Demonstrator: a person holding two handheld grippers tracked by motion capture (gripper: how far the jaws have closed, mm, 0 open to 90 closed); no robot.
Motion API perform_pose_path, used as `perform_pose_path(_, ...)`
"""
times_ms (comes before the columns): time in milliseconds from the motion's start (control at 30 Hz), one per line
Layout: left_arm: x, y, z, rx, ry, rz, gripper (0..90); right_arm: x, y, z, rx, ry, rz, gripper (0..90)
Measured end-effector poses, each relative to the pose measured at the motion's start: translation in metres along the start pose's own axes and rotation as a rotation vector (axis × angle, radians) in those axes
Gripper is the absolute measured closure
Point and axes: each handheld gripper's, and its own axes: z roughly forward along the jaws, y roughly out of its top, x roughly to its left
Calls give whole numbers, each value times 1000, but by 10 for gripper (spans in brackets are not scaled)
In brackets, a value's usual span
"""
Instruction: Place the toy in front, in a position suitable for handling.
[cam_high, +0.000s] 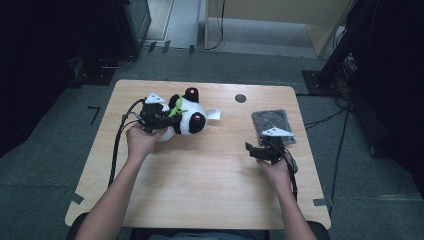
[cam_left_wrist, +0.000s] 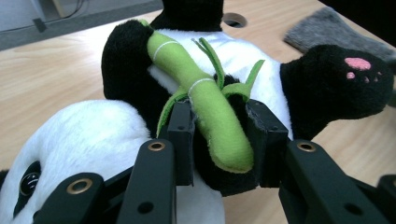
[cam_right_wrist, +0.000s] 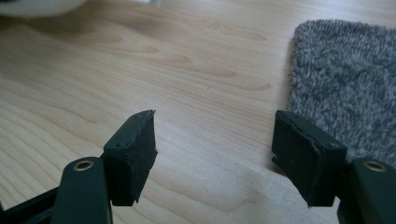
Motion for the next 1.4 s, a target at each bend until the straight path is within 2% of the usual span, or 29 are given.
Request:
perform_pose_path(200, -19, -10, 0, 7, -26, 7, 665, -9, 5, -3, -21, -12, 4, 318)
perform_pose_path(300, -28, -14, -2, 12, -31, 23, 664, -11, 11, -2, -17, -48, -9, 319)
perform_pose_path(367, -32, -16, -3, 11, -37, 17, 664, -13, 13, -2, -32, -39, -12, 335)
perform_pose_path(467, -39, -19, -7, 5, -47, 18, 665, -14, 14, -1, -59, -50, -11, 339)
perform_pose_path(567, -48, -22, -9, 2, -58, 22, 665, -18, 18, -1, -62, -66, -12, 347)
perform_pose_path(767, -68, -28, -9, -5, -76, 31, 664, -34, 21, 2, -68, -91, 15, 364)
perform_pose_path(833, -76, -30, -6, -2, -77, 44, 665, -39, 22, 3, -56, -101, 24, 356)
perform_pose_path(933, -85, -31, -1, 4, -86, 48, 665, -47, 24, 3, -68, -116, 50, 357)
perform_pose_path(1033, -95, -33, 4, 2, -89, 70, 665, -55, 24, 7, -58, -136, 54, 349)
perform_pose_path(1133, -100, -34, 11, 0, -101, 74, 664, -65, 23, 10, -50, -159, 68, 341)
perform_pose_path(1200, -101, -35, 13, -18, -90, 79, 664, -72, 24, 12, -46, -168, 85, 340)
perform_pose_path(1333, -97, -31, 20, -37, -119, 50, 665, -82, 25, 21, -36, -177, 97, 329)
perform_pose_path(1400, -100, -29, 23, -36, -114, 70, 665, -86, 24, 27, -23, -188, 97, 331)
